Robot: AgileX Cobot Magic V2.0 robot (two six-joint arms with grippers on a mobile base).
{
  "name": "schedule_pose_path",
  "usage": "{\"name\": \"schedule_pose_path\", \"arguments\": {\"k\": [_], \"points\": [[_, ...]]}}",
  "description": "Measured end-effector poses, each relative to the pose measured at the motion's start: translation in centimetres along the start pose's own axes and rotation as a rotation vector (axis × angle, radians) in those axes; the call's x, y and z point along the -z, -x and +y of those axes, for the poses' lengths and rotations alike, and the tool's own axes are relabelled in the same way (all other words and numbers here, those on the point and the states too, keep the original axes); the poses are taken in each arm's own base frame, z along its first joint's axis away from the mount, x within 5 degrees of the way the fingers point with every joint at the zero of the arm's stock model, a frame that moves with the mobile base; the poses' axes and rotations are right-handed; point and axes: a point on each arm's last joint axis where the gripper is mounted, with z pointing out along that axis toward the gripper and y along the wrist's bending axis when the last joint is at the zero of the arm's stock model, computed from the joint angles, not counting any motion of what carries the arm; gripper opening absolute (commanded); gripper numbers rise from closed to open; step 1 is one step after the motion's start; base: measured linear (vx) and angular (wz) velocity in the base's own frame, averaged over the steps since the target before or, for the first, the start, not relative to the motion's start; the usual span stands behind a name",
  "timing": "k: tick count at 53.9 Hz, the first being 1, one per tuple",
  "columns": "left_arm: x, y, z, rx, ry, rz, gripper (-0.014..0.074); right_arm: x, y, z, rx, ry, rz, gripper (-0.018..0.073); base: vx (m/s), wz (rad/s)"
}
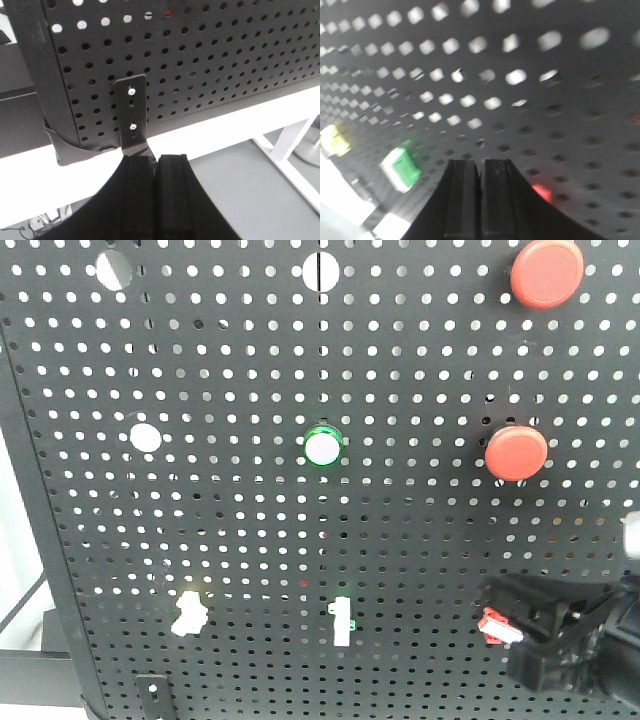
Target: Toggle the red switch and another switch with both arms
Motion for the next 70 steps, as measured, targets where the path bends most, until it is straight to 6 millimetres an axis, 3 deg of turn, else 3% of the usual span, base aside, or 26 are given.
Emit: {"name": "schedule_pose_path", "arguments": {"k": [10,20,29,37,49,59,70], "points": [[0.0,-0.2,0.0,-0.004,0.0,0.009,0.0003,-1.4,-0.9,-0.5,-0.026,-0.007,0.059,-0.0006,0.0,0.0],[0.0,-0.2,0.0,-0.005,0.0,0.013,0.0003,-3.1,-4.2,-0.8,-0.081,0.027,0.209,-0.0006,0.0,0.0],[0.0,-0.3,0.0,-0.005,0.0,0.015,0.0003,-3.0,-7.4,-1.8,-0.112,-0.036,0.295,-0.0006,0.0,0.0],[0.0,-0.3,0.0,-0.005,0.0,0.015,0.0003,-2.2,-8.3,-1.8,-0.119,-0.034,0.311,-0.0006,0.0,0.0],[0.0,-0.3,0.0,-0.008,0.0,0.015,0.0003,0.3,-6.8,-0.9,-0.089,-0.011,0.195,-0.0006,0.0,0.0],[0.0,-0.3,0.0,-0.01,0.0,0.014,0.0003,4.4,-4.7,-0.3,0.0,-0.056,-0.022,-0.0006,0.0,0.0],[0.0,-0.3,0.0,-0.016,0.0,0.013,0.0003,9.7,-6.2,-1.0,0.074,-0.195,-0.258,-0.0006,0.0,0.0]]}}
